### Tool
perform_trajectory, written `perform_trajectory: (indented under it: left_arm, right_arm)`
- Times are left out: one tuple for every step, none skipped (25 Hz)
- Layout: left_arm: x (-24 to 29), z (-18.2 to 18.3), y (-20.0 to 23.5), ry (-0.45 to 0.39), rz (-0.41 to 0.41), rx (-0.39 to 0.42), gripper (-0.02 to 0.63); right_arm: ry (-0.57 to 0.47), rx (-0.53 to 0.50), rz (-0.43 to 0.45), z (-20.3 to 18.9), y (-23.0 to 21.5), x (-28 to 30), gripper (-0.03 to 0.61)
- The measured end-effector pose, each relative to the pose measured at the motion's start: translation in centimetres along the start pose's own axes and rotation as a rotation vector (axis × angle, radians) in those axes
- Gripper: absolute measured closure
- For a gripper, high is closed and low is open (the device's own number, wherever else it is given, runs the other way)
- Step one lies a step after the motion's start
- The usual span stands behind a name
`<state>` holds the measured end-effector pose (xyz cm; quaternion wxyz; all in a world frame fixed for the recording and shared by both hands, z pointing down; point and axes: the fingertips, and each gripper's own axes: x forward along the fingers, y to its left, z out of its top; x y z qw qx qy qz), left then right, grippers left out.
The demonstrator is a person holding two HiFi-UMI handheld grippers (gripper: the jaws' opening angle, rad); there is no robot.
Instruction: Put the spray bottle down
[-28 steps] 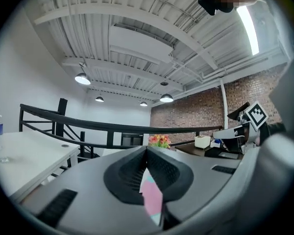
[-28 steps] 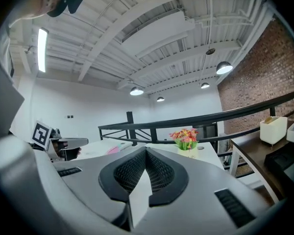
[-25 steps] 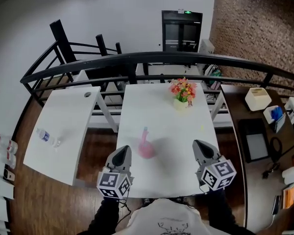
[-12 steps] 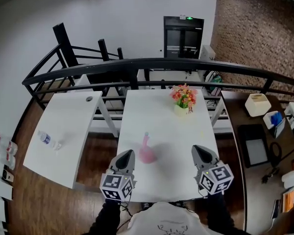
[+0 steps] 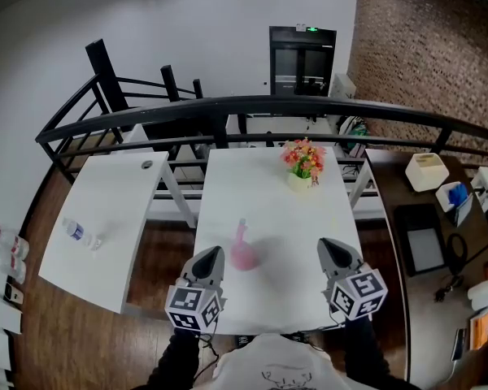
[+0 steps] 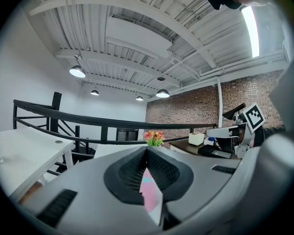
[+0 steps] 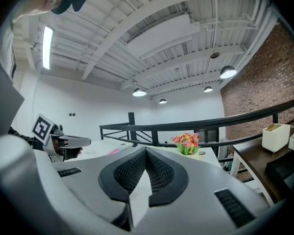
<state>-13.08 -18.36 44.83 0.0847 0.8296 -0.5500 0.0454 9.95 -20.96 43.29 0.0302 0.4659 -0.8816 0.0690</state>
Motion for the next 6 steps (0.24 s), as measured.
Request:
perform_trajectory:
  left_arm:
    - [0.0,-0.02,-0.03,0.001,-0.002,0.001,0.621]
    - [-0.02,-0.05,-0.06,0.003,-0.004,0.002,0.621]
    - [-0.06,-0.07,-0.11,0.004,-0.006,0.003,0.621]
    - [-0.09,-0.08,-0.19,0.004,-0.008,0.005,0.621]
    - [-0.13,-0.08,-0.28,0.005,-0.011,0.006,0.621]
    - [-0.17,-0.07,-0.38,0.005,-0.013,0.007,0.621]
  right_arm:
    - [0.0,-0.001,-0.001,0.02,-0.01,0.02,0.612]
    - [0.0,-0.002,-0.001,0.04,-0.01,0.04,0.612]
    - [0.0,-0.004,-0.001,0.04,0.0,0.04,0.612]
    - [0.0,-0.004,-0.001,0.04,0.01,0.02,0.612]
    - [0.0,-0.005,-0.001,0.02,0.02,-0.01,0.612]
    - [0.0,-0.005,0.0,0.01,0.04,-0.04,0.612]
